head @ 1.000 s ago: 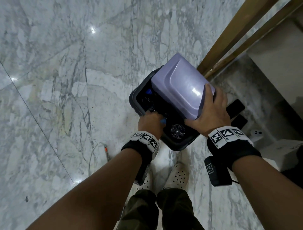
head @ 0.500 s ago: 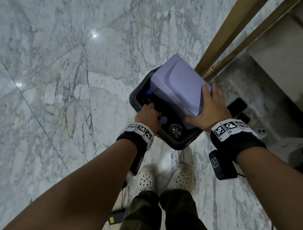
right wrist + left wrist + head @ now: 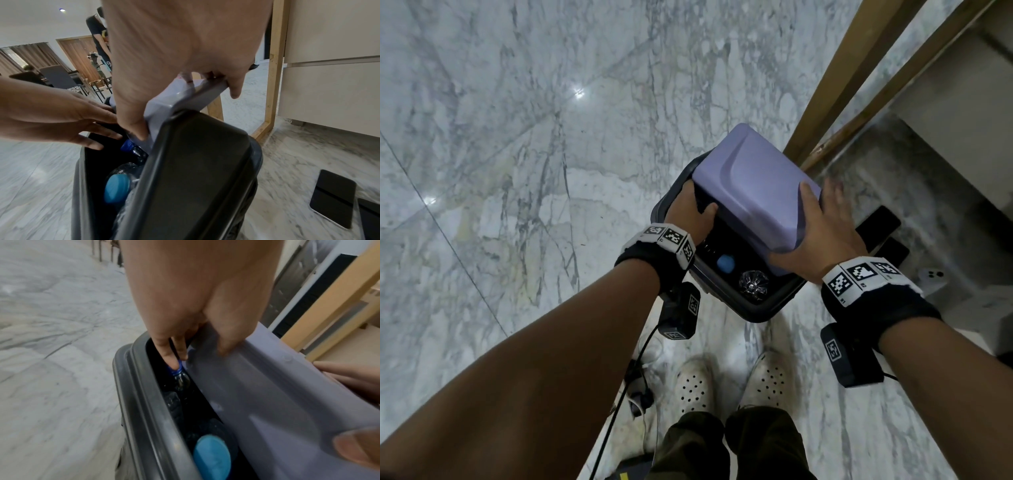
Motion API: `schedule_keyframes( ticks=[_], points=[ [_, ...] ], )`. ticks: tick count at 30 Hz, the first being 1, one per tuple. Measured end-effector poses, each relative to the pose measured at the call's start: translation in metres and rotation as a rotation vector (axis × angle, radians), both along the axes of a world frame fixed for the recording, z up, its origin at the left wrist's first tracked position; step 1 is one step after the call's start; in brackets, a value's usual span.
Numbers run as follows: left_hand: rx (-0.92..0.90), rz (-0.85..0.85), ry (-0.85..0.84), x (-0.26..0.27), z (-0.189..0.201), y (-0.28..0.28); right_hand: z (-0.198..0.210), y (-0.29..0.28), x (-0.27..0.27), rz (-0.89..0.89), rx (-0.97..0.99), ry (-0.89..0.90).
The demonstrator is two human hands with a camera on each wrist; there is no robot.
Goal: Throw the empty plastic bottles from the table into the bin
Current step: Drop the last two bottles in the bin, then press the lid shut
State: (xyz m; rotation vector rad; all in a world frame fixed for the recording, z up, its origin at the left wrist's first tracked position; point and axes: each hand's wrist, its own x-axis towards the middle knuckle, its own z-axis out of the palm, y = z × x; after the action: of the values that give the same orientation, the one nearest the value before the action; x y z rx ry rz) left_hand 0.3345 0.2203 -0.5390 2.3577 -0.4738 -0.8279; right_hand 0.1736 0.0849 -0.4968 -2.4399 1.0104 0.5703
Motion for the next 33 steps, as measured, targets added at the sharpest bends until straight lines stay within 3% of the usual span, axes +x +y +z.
schedule_keyframes(
  ticks=[12,18,25,33],
  points=[
    [0.125,-0.142,-0.203,-0.001,0.004,0.025,-0.003,-0.005,0.000,0.054,0.070,0.019],
    [0.189,-0.476,-0.139,-0.059,0.001,0.054,-0.010,-0.008,0.001,0.054,0.114,0.029],
    [0.430,-0.916,-0.413,-0.076,-0.021,0.057,-0.015,-0.012,0.002,0.050,0.175,0.009],
    [0.476,-0.902,-0.362,-0.083,-0.011,0.053,-0.017,-0.012,0.002,0.042,0.201,0.001]
  ],
)
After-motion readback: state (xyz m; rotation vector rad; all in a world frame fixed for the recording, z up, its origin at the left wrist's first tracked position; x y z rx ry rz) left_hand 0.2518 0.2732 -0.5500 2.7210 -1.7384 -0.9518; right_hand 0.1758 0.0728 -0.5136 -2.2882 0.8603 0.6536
